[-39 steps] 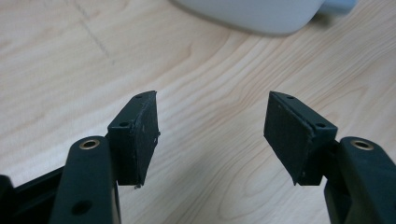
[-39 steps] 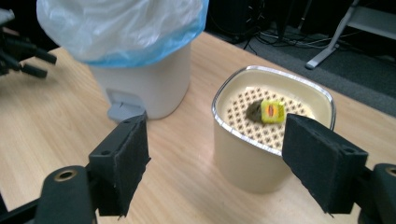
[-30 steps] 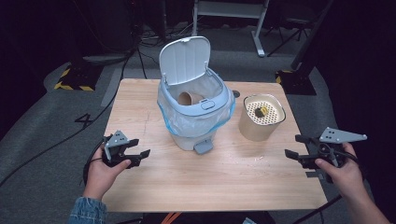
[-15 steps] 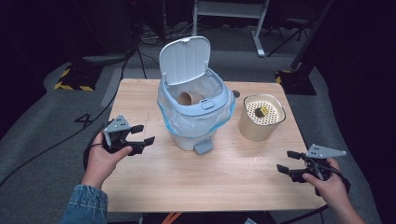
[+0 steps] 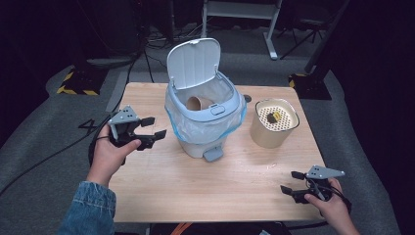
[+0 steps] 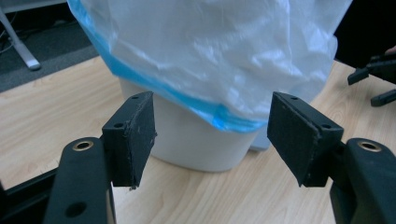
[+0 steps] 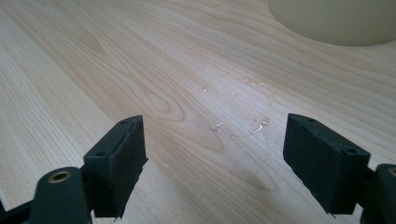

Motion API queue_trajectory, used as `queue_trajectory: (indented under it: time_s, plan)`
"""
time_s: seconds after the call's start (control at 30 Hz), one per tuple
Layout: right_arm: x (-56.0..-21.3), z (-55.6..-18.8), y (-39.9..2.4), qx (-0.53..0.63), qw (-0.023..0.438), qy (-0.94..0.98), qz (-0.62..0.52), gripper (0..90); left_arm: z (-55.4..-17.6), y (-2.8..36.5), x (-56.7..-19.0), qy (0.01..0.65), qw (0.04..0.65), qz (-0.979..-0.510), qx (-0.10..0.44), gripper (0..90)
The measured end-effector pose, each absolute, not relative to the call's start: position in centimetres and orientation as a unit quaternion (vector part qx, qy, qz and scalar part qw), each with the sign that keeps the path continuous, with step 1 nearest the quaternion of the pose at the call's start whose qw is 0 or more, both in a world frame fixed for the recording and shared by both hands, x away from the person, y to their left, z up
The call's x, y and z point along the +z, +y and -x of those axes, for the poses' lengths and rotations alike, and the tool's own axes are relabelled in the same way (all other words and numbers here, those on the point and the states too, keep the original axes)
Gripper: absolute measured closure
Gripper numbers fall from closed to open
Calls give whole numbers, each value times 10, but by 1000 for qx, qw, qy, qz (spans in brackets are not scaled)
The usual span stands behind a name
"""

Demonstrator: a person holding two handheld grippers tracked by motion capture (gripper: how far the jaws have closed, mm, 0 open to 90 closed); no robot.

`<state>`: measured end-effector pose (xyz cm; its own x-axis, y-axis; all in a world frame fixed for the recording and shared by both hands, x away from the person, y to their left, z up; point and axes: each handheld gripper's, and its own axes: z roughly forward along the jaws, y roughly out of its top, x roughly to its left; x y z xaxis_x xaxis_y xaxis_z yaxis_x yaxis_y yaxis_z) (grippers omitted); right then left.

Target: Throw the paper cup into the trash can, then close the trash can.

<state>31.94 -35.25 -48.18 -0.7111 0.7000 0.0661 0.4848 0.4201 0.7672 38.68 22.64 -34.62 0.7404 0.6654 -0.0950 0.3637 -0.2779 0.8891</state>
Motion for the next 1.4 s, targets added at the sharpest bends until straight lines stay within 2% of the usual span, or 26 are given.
queue_trajectory:
  time_s: [0.3,0.6,1.4]
  plan:
    - [-491,-318,-350,379,151,843,-350,218,-412,223,-304,310,538,-771,141,336]
    - [-501,-322,-349,373,156,844,-353,211,-433,225,-278,272,560,-770,140,360]
    - [-504,-322,-349,375,158,844,-349,199,-486,204,-253,295,548,-766,164,350]
